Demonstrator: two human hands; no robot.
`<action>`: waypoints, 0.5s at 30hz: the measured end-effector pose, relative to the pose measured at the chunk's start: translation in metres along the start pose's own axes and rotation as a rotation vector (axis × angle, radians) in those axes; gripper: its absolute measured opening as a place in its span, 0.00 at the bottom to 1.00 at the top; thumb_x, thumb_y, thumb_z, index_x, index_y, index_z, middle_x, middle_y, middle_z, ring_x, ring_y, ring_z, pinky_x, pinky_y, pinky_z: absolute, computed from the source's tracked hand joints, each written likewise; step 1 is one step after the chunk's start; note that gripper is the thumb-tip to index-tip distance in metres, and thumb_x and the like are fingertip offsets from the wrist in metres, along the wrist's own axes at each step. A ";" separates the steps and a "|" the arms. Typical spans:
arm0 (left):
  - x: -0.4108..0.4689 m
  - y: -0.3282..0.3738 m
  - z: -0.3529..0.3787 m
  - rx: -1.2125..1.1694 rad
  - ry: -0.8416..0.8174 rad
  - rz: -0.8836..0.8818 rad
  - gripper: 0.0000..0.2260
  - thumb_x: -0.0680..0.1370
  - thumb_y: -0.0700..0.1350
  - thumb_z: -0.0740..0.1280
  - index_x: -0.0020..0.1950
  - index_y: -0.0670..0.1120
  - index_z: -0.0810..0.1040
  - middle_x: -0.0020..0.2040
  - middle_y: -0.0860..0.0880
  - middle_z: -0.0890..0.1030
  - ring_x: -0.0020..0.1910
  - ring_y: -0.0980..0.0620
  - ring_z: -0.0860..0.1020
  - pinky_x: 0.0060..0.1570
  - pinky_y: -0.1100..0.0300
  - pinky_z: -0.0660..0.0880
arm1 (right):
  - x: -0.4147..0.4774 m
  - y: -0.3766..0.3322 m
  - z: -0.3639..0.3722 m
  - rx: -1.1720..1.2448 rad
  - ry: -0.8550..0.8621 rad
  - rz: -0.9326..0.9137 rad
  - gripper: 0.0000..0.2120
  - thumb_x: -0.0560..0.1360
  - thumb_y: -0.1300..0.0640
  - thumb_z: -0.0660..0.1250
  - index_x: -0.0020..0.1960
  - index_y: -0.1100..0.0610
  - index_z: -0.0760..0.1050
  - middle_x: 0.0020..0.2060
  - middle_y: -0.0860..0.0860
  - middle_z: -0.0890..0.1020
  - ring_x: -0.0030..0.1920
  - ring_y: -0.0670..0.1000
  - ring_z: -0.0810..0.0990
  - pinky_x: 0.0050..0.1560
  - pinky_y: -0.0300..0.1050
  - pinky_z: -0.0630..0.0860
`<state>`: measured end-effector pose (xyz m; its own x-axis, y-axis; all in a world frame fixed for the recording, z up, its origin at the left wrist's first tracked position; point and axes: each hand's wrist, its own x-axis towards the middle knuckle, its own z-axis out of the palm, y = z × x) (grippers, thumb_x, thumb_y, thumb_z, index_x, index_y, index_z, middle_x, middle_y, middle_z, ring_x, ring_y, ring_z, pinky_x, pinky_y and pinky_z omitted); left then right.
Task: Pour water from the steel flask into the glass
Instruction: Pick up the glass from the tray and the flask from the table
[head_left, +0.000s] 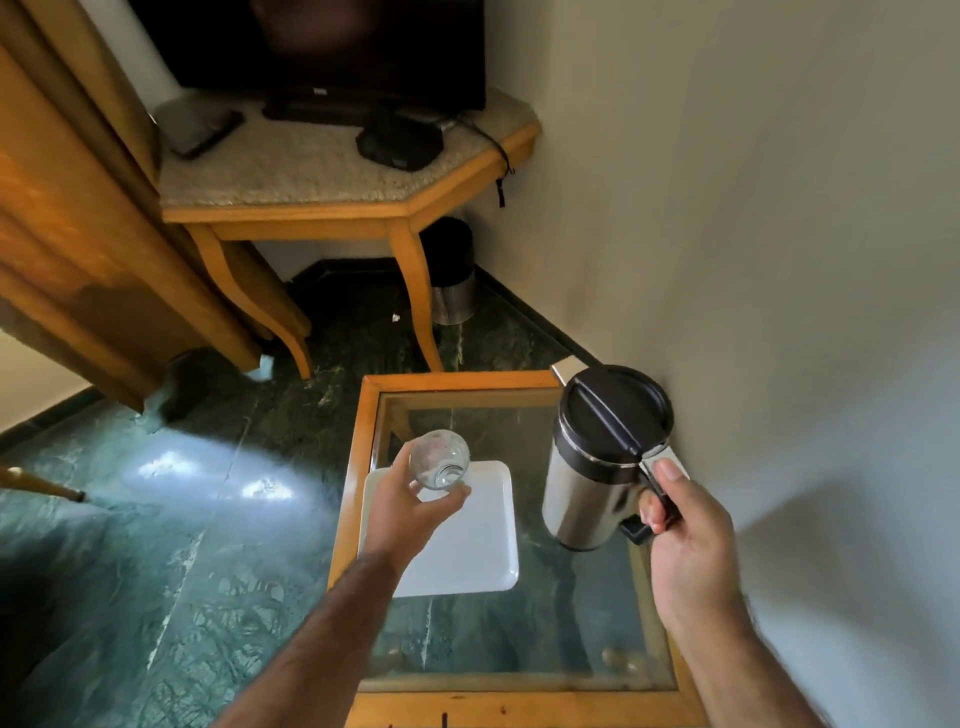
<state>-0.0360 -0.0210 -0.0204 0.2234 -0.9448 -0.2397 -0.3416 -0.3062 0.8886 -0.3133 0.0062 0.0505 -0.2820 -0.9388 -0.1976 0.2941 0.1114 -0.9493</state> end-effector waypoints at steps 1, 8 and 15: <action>-0.004 0.015 -0.004 -0.014 -0.013 0.016 0.28 0.68 0.48 0.85 0.62 0.64 0.77 0.56 0.63 0.84 0.59 0.53 0.83 0.59 0.57 0.83 | -0.002 -0.016 0.002 -0.012 -0.018 -0.005 0.19 0.75 0.42 0.69 0.30 0.49 0.72 0.27 0.45 0.67 0.33 0.50 0.64 0.42 0.53 0.59; -0.049 0.144 -0.052 -0.058 -0.043 0.147 0.24 0.65 0.55 0.83 0.56 0.71 0.79 0.55 0.64 0.85 0.58 0.56 0.84 0.53 0.65 0.81 | -0.020 -0.142 0.027 -0.090 -0.123 -0.076 0.25 0.72 0.40 0.71 0.25 0.51 0.65 0.23 0.48 0.65 0.28 0.50 0.64 0.36 0.49 0.61; -0.093 0.240 -0.102 -0.021 -0.055 0.232 0.24 0.71 0.49 0.83 0.62 0.62 0.77 0.58 0.57 0.84 0.57 0.54 0.83 0.50 0.66 0.80 | -0.039 -0.253 0.053 -0.123 -0.274 -0.190 0.26 0.72 0.42 0.72 0.25 0.52 0.62 0.23 0.48 0.62 0.26 0.49 0.60 0.29 0.39 0.62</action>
<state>-0.0461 0.0051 0.2552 0.0904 -0.9947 -0.0485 -0.3590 -0.0780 0.9301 -0.3284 -0.0021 0.3109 -0.0609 -0.9972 0.0428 0.1428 -0.0512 -0.9884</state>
